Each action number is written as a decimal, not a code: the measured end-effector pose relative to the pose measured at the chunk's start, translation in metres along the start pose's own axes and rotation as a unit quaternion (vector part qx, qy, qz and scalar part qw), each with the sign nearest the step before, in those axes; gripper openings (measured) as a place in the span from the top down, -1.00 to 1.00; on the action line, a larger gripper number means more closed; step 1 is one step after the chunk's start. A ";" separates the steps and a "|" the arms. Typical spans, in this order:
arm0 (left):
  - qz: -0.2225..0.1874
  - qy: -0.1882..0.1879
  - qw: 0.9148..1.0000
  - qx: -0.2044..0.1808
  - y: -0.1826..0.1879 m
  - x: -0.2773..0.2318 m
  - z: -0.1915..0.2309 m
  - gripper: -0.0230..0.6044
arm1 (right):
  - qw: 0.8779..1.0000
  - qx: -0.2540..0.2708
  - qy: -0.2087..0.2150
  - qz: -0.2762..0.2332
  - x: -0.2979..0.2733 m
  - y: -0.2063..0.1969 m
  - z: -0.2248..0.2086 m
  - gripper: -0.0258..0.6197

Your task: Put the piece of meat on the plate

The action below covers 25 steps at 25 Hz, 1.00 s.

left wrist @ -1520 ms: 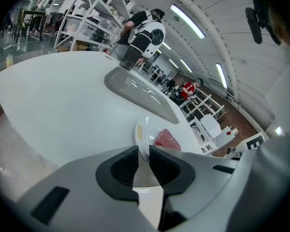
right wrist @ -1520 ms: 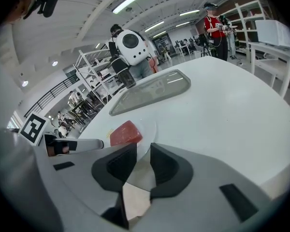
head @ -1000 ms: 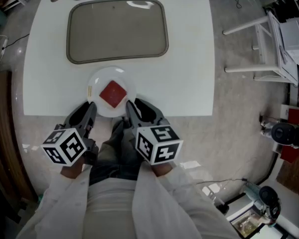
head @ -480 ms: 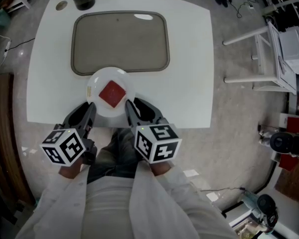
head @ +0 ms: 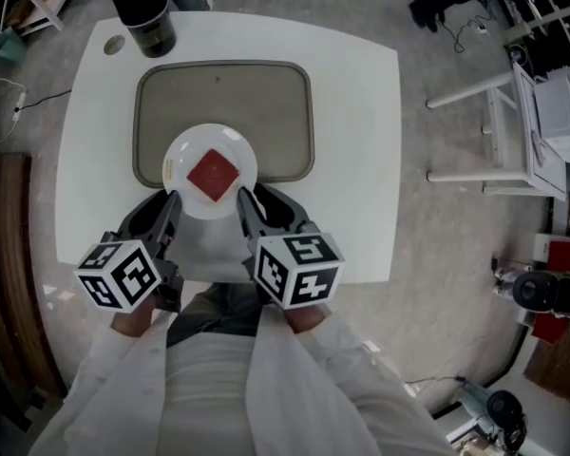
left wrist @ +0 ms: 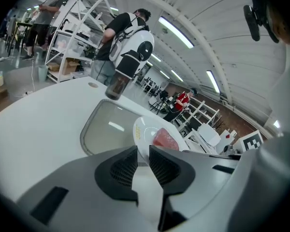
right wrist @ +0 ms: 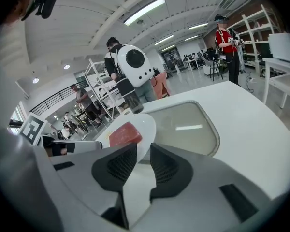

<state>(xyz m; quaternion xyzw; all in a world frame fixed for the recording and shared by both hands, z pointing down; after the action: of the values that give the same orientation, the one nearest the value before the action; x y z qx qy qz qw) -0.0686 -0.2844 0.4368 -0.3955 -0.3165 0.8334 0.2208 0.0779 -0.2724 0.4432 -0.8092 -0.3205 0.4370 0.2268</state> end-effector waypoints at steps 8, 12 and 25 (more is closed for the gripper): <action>-0.004 0.005 1.000 -0.005 0.041 -0.039 0.005 0.71 | 1.000 0.009 0.004 0.001 -0.033 0.049 -0.014 0.63; 0.000 0.011 1.000 -0.006 0.055 -0.062 0.011 0.71 | 1.000 0.011 0.004 0.008 -0.052 0.066 -0.024 0.63; 0.034 0.039 0.999 -0.004 0.057 -0.121 0.045 0.71 | 0.999 0.012 -0.008 0.040 -0.110 0.076 -0.056 0.63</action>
<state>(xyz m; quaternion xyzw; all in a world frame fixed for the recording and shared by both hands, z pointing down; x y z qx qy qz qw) -0.0404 -0.4149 0.4817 -0.4389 -0.2974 0.8232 0.2032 0.1046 -0.4082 0.4845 -0.8150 -0.2847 0.4560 0.2163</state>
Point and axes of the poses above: the fingertips, and each gripper's own axes: x backward along the fingers, z to its left, y out of its top, the point moved 2 cm from there along x, backward along the fingers, and after that the axes turned 7 degrees about -x, right-handed, at the moved point
